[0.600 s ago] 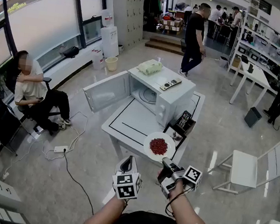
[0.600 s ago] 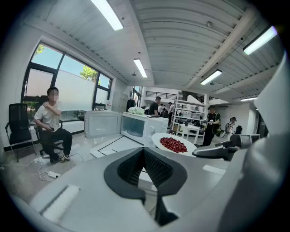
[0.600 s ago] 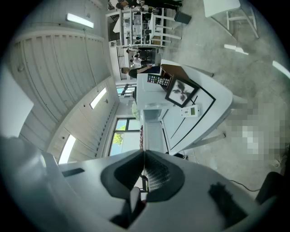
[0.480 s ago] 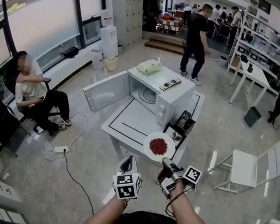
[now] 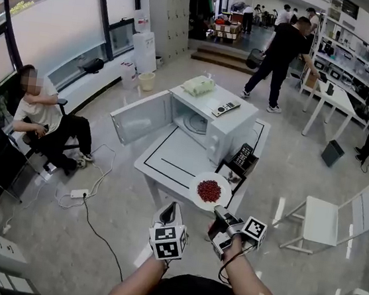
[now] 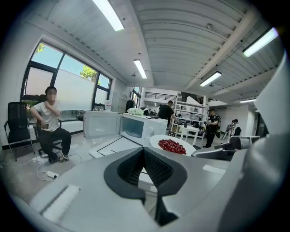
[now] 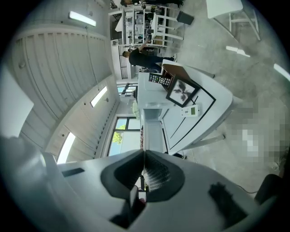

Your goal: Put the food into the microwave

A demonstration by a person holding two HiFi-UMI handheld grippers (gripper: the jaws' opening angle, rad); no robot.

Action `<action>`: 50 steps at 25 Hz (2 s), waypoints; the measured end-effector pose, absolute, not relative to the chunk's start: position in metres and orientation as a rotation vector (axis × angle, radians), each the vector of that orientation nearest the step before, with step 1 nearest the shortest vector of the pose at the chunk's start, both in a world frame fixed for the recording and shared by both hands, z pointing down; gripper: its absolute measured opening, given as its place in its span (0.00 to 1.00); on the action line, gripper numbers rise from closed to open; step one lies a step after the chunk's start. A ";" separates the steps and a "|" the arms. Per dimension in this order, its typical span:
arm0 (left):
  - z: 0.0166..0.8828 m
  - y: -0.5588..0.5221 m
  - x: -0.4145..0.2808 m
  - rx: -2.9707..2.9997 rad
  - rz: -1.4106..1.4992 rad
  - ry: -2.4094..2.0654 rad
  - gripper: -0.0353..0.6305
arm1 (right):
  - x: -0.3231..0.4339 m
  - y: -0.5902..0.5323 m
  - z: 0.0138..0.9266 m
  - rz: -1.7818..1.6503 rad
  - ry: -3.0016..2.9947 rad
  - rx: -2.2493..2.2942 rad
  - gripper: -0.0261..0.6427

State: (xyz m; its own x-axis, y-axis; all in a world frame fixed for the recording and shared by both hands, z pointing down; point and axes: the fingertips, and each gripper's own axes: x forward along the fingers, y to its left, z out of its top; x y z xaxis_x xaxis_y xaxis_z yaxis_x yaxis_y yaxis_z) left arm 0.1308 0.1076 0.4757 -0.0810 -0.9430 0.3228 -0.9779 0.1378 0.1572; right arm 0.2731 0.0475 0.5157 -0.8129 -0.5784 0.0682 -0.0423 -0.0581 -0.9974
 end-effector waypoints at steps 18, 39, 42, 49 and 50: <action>0.481 0.114 0.106 1.883 0.130 -2.025 0.07 | 0.234 0.057 0.506 -1.912 1.827 -0.630 0.06; 0.492 0.135 0.051 1.878 0.116 -2.029 0.07 | 0.195 0.069 0.526 -1.874 1.835 -0.681 0.06; 0.495 0.129 0.045 1.870 0.114 -2.038 0.07 | 0.190 0.060 0.528 -1.871 1.840 -0.677 0.06; 0.499 0.098 0.033 1.878 0.142 -2.047 0.07 | 0.174 0.027 0.533 -1.871 1.842 -0.671 0.06; 0.497 0.092 0.030 1.881 0.144 -2.053 0.07 | 0.170 0.020 0.535 -1.873 1.842 -0.670 0.06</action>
